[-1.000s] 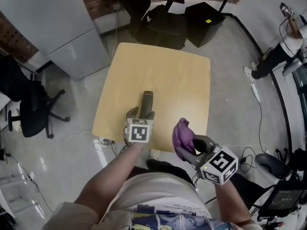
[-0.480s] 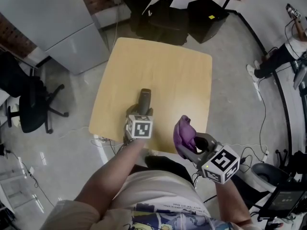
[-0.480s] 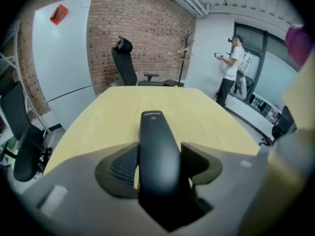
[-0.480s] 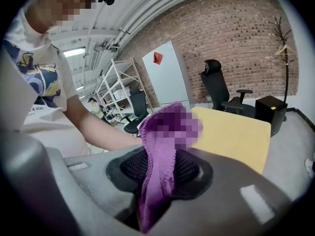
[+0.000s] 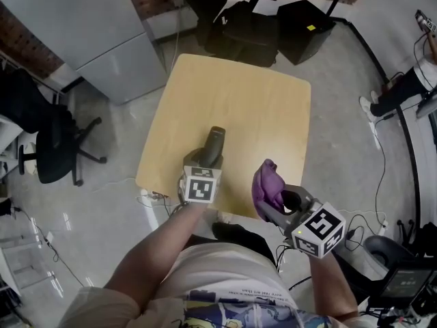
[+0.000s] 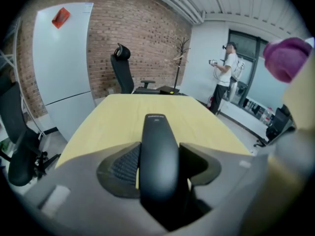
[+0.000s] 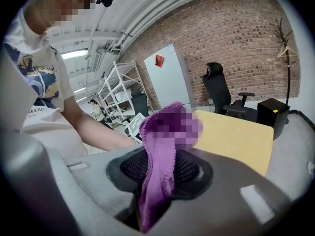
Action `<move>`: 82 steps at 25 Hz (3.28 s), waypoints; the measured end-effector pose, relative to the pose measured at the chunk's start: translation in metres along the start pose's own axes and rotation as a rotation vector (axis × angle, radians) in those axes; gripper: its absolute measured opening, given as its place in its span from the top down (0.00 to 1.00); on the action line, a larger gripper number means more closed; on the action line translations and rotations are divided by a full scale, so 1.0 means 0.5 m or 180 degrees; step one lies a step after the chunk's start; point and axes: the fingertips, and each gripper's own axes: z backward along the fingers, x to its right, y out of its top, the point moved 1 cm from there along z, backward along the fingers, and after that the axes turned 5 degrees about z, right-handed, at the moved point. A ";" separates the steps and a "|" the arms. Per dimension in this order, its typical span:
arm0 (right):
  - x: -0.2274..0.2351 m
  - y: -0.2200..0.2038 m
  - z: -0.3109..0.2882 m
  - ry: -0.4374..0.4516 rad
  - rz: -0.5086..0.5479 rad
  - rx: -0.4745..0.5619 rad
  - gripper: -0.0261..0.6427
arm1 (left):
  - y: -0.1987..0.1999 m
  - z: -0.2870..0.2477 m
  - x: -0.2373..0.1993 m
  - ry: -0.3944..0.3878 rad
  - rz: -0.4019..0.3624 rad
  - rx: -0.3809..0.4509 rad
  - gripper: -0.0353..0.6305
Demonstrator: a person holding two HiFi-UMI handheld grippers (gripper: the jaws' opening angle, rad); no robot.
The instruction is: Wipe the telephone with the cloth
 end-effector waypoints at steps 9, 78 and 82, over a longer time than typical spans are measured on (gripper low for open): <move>-0.007 0.105 -0.024 -0.0012 0.0233 0.0292 0.79 | 0.067 0.163 0.044 -0.0476 -0.0311 0.0434 0.56; -0.317 0.308 -0.198 -0.0186 0.1179 0.0512 0.79 | -0.006 0.520 0.041 -0.1625 -0.0982 0.0702 0.56; -0.266 0.318 -0.168 -0.0411 0.1149 0.0531 0.79 | -0.007 0.521 0.033 -0.1628 -0.0970 0.0734 0.56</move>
